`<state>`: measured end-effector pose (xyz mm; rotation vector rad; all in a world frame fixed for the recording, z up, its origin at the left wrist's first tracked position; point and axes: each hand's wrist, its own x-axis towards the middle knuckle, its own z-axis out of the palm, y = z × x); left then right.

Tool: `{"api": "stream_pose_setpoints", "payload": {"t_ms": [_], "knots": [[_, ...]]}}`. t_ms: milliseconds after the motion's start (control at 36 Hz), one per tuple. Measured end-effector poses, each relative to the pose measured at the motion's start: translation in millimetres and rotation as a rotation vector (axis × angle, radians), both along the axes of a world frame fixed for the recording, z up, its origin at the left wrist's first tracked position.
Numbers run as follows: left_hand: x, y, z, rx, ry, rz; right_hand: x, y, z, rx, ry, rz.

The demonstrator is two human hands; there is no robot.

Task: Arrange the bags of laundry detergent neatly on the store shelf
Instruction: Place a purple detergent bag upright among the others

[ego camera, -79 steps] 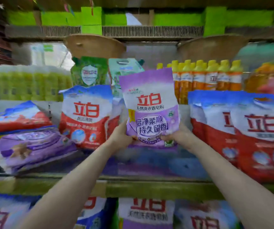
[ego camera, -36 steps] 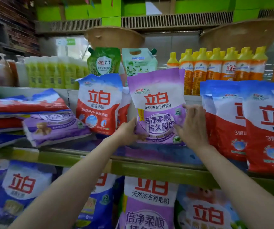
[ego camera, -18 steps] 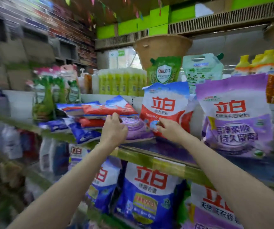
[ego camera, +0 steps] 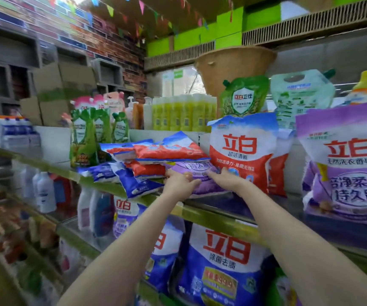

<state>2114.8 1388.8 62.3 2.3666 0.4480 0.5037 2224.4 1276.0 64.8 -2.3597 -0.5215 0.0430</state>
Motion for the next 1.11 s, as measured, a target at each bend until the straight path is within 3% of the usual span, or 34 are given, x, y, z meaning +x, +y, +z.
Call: {"api": "stream_pose_setpoints", "payload": {"t_ms": [167, 250, 333, 528, 639, 917, 1028, 1111], "knots": [[10, 16, 9, -0.318, -0.088, -0.066, 8, -20, 0, 0.284, 0.112, -0.052], [5, 19, 27, -0.655, -0.057, -0.145, 6, -34, 1, 0.488, 0.387, -0.055], [-2, 17, 43, -0.960, -0.041, -0.211, -1, -45, 7, 0.537, 0.580, 0.023], [-17, 4, 74, -1.274, -0.251, -0.377, -31, -70, 52, 0.658, 0.562, 0.149], [-19, -13, 104, -1.330, -0.379, -0.561, -53, -89, 89, 0.721, 0.436, 0.183], [-35, -74, 157, -1.248, -0.441, -1.019, -106, -159, 134, 0.771, 0.115, 0.137], [-27, -88, 149, -1.157, -0.502, -1.149, -113, -181, 123, 0.988, -0.034, 0.123], [-14, -95, 133, -1.240, -0.596, -1.264, -113, -190, 100, 1.173, 0.071, 0.116]]}}
